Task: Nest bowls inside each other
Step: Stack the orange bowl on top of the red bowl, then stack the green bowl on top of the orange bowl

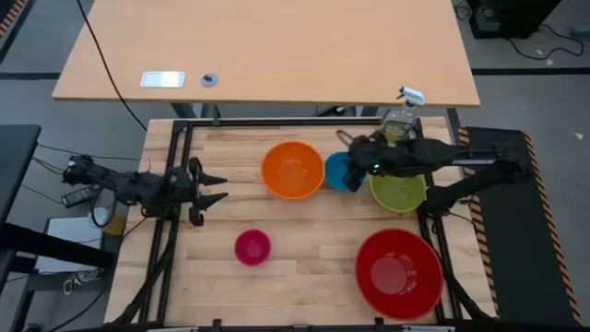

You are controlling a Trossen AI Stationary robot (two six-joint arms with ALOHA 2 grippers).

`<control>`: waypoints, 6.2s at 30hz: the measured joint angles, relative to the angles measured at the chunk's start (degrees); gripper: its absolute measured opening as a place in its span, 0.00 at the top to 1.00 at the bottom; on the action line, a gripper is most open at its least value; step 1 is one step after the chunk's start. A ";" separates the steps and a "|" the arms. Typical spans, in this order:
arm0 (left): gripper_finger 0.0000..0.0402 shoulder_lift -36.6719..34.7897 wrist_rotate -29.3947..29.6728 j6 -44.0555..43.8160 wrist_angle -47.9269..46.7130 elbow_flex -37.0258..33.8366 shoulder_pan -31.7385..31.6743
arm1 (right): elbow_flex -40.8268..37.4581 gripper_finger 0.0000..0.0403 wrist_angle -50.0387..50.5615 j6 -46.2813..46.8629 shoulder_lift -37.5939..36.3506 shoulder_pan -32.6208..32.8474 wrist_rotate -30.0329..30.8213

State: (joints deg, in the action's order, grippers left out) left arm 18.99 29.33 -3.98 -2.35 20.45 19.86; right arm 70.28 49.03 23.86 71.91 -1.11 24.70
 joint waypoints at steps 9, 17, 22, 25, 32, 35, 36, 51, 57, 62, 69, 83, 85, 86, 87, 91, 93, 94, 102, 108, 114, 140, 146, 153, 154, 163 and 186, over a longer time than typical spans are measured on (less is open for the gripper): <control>0.35 6.59 -0.03 -0.41 -3.81 1.31 -2.93 | 4.59 0.55 4.84 1.49 10.87 2.25 -4.73; 0.39 8.80 -2.46 -1.25 -2.13 1.33 -10.64 | 15.27 0.50 8.03 3.40 24.24 -2.32 -3.61; 0.42 8.80 -10.35 -2.73 -2.11 1.32 -15.12 | 16.14 0.45 8.42 3.15 28.26 -10.04 -8.90; 0.42 8.80 -10.78 -2.78 -2.12 1.33 -16.04 | 16.14 0.42 7.37 1.27 30.41 -13.45 -10.92; 0.42 8.80 -10.80 -2.74 -2.12 1.33 -16.33 | 16.14 0.39 0.59 -3.68 35.29 -18.74 -12.66; 0.42 8.78 -10.83 -2.74 -2.14 1.33 -16.33 | 16.14 0.42 -0.26 -4.50 37.56 -20.35 -13.40; 0.42 8.78 -10.83 -2.74 -2.14 1.33 -16.33 | 16.14 0.43 -0.23 -4.50 38.32 -20.74 -13.87; 0.42 8.78 -10.83 -2.32 -2.16 1.31 -16.33 | 16.46 0.94 -3.16 -1.32 40.97 -20.85 -20.01; 0.42 8.79 -10.83 -2.31 -2.16 1.31 -16.33 | 15.94 0.96 -3.51 -2.35 37.17 -20.67 -22.88; 0.42 8.78 -10.83 -2.30 -2.18 1.31 -16.33 | 16.00 0.96 1.55 -2.19 31.53 -20.04 -23.18; 0.42 8.78 -10.83 -2.30 -2.21 1.31 -16.33 | 16.09 0.96 7.79 -1.56 21.13 -15.81 -32.53; 0.42 8.80 -10.83 -2.47 -3.10 1.31 -16.28 | 16.07 0.96 26.29 -4.20 8.12 7.84 -37.68; 0.42 8.80 -10.83 -2.47 -3.10 1.31 -16.28 | 16.07 0.95 28.39 -5.13 8.11 11.65 -35.77; 0.42 8.78 -10.83 -2.47 -3.10 1.31 -16.30 | 16.07 0.95 29.42 -4.66 8.18 13.47 -34.86; 0.42 8.80 -10.83 -2.51 -3.15 1.31 -16.29 | 16.07 0.95 30.46 -3.71 8.38 15.13 -34.18; 0.42 8.78 -10.83 -2.70 -3.26 1.31 -16.28 | 14.60 0.95 33.54 1.69 8.55 20.88 -31.02; 0.42 8.80 -10.83 -2.69 -3.49 1.31 -16.28 | 13.02 0.95 34.47 4.85 8.55 23.26 -30.66; 0.42 8.80 -10.83 -2.71 -3.52 1.31 -16.28 | 12.09 0.95 34.95 6.29 8.55 24.45 -30.96; 0.42 8.80 -10.83 -2.94 -3.53 1.31 -16.26 | 4.48 0.95 35.72 11.72 8.58 32.39 -33.29; 0.42 8.78 -10.83 -3.00 -3.52 1.31 -16.26 | -0.96 0.94 30.56 14.56 8.58 34.47 -30.94; 0.42 8.80 -10.83 -3.51 -3.52 1.31 -16.26 | -5.51 0.88 27.63 19.98 8.58 34.47 -30.83; 0.42 8.78 -10.83 -2.91 -3.50 1.31 -16.24 | 2.69 0.65 36.83 19.44 10.52 30.61 -25.23; 0.42 8.80 -10.83 -3.17 -3.50 1.31 -16.24 | 2.69 0.65 40.05 29.35 12.42 27.41 -13.46; 0.42 8.80 -10.83 -3.35 -3.47 1.31 -16.24 | 2.69 0.62 40.01 31.63 12.63 17.02 -11.71; 0.42 8.78 -10.83 -3.35 -3.47 1.31 -16.24 | 2.56 0.62 39.23 30.80 13.11 15.59 -11.77; 0.42 8.79 -12.05 -3.41 -3.50 1.29 -16.24 | -3.38 0.50 34.32 25.63 16.05 6.03 -17.21; 0.42 8.78 -11.99 -4.22 -3.93 1.30 -16.24 | -18.22 0.72 24.27 28.68 15.64 4.46 -18.74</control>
State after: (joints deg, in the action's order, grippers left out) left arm 27.77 17.33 -8.21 -6.28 21.75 3.62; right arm 52.05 73.30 52.53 87.55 3.36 5.96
